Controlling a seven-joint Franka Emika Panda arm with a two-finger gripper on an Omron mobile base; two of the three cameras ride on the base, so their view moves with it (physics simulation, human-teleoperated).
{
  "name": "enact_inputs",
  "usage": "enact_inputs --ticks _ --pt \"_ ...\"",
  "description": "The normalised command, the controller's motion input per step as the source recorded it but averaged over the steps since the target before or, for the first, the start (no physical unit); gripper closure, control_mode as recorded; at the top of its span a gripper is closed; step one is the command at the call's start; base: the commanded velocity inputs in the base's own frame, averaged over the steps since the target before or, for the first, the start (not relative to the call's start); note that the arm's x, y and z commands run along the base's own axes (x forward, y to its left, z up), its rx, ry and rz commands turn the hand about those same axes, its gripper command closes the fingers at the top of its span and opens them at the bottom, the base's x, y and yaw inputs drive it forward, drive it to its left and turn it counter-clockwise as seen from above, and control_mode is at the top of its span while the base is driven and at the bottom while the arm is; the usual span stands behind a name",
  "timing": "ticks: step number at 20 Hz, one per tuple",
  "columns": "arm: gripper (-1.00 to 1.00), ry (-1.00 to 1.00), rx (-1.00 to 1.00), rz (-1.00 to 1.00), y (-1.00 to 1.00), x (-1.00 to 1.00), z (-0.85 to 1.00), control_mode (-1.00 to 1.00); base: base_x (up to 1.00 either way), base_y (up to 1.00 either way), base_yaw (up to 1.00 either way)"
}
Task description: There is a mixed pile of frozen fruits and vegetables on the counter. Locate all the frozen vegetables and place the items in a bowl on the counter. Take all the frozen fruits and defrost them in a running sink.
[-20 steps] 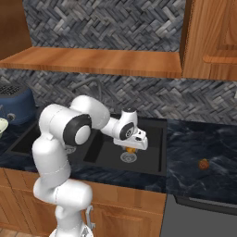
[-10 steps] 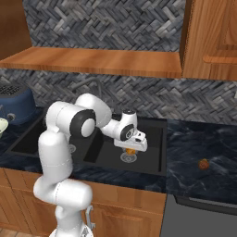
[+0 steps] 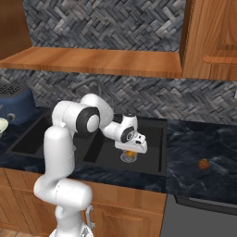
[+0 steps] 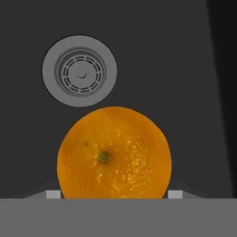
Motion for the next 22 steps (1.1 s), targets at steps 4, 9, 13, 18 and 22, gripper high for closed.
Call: enact_inputs --ticks 4,9,13,18,22 --pt "1.0 0.01 0.0 0.0 0.0 0.16 -0.27 -1.0 0.0 0.0 0.0" --pt "1.0 0.0 0.0 0.0 0.0 0.19 -0.22 -1.0 0.0 0.0 0.0" --pt "1.0 0.0 0.0 0.0 0.0 0.15 -0.23 -1.0 0.0 0.0 0.0" --pt "1.0 0.0 0.0 0.0 0.0 0.12 -0.25 -1.0 0.0 0.0 0.0" --pt "1.0 0.0 0.0 0.0 0.0 0.14 -0.23 -1.0 0.0 0.0 0.0"
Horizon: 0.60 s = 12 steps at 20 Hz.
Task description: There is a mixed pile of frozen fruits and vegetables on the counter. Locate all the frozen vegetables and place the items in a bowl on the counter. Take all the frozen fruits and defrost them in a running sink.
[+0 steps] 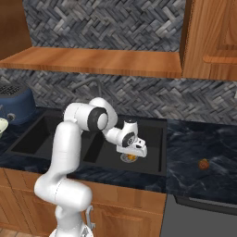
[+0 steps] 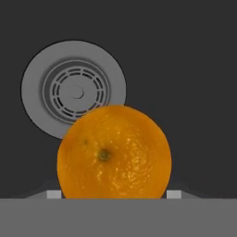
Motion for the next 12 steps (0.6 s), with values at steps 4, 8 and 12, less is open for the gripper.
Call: enact_inputs --ticks 4,8,12 --pt "1.0 0.0 0.0 0.0 0.0 0.15 -0.22 -1.0 0.0 0.0 0.0" --pt "1.0 0.0 0.0 0.0 0.0 0.15 -0.17 -1.0 0.0 0.0 0.0" --pt "1.0 0.0 0.0 0.0 0.0 0.17 -0.16 -1.0 0.0 0.0 0.0"
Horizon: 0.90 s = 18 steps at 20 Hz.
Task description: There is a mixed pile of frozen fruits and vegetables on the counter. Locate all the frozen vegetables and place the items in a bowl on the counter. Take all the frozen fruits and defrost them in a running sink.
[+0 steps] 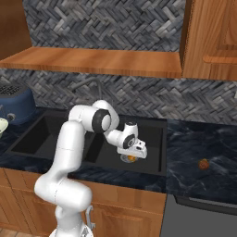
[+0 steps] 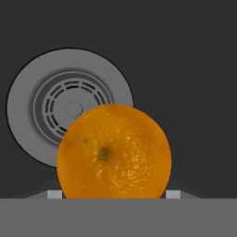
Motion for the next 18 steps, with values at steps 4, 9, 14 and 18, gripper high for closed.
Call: enact_inputs --ticks 4,9,14,18 --pt "1.0 0.0 0.0 0.0 0.0 0.14 -0.15 -1.0 0.0 0.0 0.0" --pt "1.0 0.0 0.0 0.0 0.0 0.07 -0.09 -1.0 0.0 0.0 0.0" --pt "-1.0 0.02 0.0 0.0 0.0 0.02 -0.07 -1.0 0.0 0.0 0.0" --pt "-1.0 0.01 0.0 0.0 0.0 0.03 -0.01 -1.0 0.0 0.0 0.0"
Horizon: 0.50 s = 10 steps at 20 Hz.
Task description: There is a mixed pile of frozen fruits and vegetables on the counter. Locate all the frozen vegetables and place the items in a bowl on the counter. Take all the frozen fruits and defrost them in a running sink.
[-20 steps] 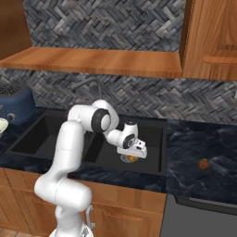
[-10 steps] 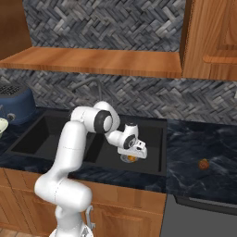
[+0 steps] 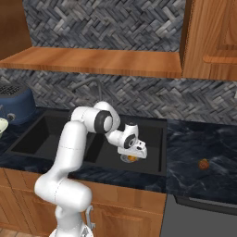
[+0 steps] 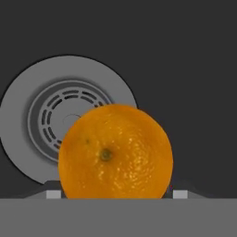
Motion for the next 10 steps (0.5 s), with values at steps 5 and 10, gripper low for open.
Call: enact_inputs --ticks 5,10 --pt "-1.0 0.01 0.0 0.0 0.0 -0.07 0.07 -1.0 0.0 0.0 0.0" --pt "-1.0 -0.07 -0.02 0.0 -0.01 -0.14 0.3 -1.0 0.0 0.0 0.0"
